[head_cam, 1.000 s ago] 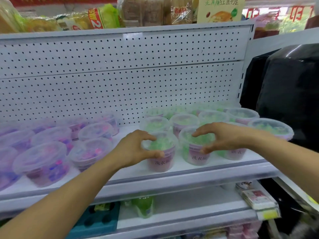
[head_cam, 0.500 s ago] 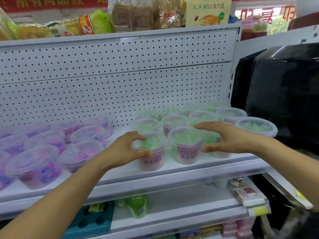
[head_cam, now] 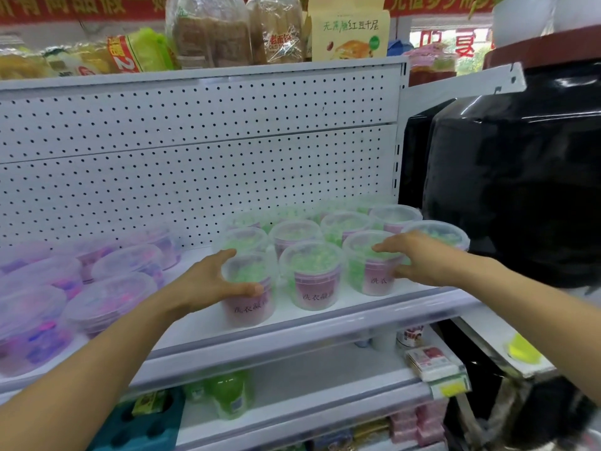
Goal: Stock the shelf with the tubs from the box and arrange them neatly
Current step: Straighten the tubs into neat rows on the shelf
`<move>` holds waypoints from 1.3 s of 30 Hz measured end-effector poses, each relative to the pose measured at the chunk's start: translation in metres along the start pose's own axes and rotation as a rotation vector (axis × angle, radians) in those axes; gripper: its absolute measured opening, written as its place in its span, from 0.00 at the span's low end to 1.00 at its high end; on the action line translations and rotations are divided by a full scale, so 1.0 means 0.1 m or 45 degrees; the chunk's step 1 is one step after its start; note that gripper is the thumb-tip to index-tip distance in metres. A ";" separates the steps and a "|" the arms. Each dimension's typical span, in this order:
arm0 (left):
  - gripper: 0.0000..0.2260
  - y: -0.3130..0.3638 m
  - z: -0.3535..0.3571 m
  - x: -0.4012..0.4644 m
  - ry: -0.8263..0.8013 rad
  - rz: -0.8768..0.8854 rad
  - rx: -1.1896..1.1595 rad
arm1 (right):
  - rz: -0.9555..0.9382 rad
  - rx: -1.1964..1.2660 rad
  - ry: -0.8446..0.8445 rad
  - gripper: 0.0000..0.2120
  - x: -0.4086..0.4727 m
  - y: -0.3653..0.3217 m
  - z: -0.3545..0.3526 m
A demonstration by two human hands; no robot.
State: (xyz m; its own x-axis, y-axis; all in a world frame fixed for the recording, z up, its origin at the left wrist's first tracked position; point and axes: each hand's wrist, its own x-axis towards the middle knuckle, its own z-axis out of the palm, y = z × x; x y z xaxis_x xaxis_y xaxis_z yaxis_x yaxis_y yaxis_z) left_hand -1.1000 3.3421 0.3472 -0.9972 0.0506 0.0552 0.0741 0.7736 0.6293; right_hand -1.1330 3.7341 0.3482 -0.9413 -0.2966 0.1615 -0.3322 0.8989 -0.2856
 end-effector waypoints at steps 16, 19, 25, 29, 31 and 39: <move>0.56 0.02 0.03 -0.06 -0.005 0.010 -0.062 | 0.285 -0.127 -0.043 0.46 -0.17 0.22 -0.21; 0.54 0.06 -0.03 -0.14 0.080 0.119 0.045 | 0.184 -0.087 0.078 0.48 -0.13 -0.05 -0.20; 0.38 -0.11 -0.42 -0.39 0.263 0.275 0.210 | -0.190 0.186 0.201 0.35 0.14 -0.97 -0.01; 0.31 -0.44 -0.84 -0.50 0.311 0.206 0.246 | -0.329 0.200 0.097 0.27 0.39 -1.49 0.10; 0.28 -0.68 -1.14 -0.51 0.321 0.159 0.306 | -0.348 0.251 0.047 0.26 0.55 -1.78 0.16; 0.12 -1.85 -2.58 -0.08 0.459 0.019 0.181 | -0.384 0.318 -0.062 0.17 1.56 -3.14 0.56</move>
State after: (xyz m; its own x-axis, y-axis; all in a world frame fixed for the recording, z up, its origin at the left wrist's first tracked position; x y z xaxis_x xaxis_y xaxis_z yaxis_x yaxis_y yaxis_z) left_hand -1.1025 3.0362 0.4302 -0.9264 -0.1434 0.3482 0.0608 0.8556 0.5141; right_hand -1.1790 3.3876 0.4106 -0.7987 -0.5560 0.2299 -0.5934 0.6647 -0.4539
